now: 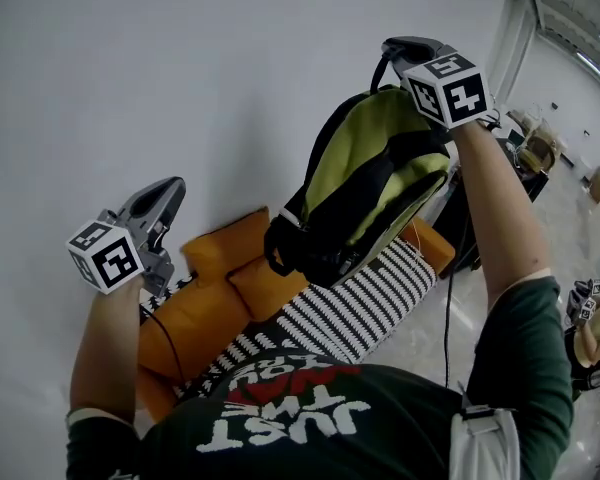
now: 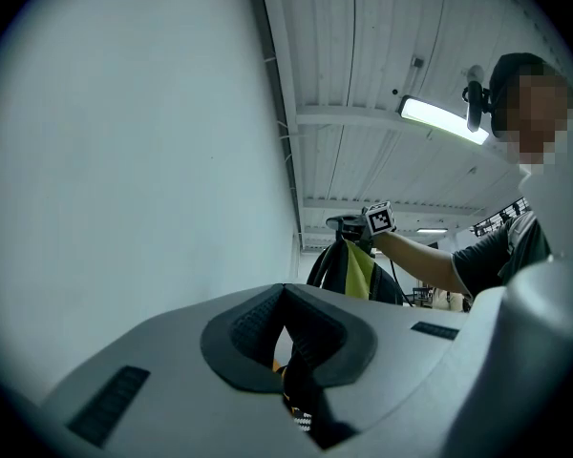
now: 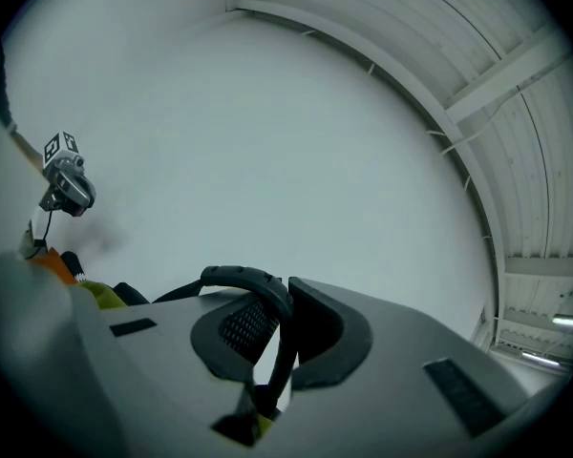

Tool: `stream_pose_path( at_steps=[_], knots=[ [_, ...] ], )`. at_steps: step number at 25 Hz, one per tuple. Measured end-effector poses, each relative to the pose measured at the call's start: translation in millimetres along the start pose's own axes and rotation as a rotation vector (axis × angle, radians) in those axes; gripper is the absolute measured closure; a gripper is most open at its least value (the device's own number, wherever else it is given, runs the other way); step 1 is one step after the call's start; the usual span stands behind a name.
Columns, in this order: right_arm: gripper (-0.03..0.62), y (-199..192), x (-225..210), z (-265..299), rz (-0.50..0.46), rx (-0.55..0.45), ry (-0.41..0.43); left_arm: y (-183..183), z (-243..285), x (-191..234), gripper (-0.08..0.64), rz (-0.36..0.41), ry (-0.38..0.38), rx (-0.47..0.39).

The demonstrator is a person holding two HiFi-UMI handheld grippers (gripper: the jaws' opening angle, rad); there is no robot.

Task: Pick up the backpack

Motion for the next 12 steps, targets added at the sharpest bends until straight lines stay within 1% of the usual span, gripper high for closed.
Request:
stream_pose_path(
  at_steps=[12],
  knots=[
    [0.545, -8.0, 1.8, -3.5, 0.015, -0.003, -0.004, 2.4, -0.7, -2.1, 0.549, 0.022, 0.002, -0.015]
  ],
)
Point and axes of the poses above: the fingertips, and each gripper's own axes: z forward along the fingers, x to its left, y out of its top, the point moved 9 cm from there along -z, backward along the fingers, and after that the axes turned 5 degrees about x, right-handed, at the moved point
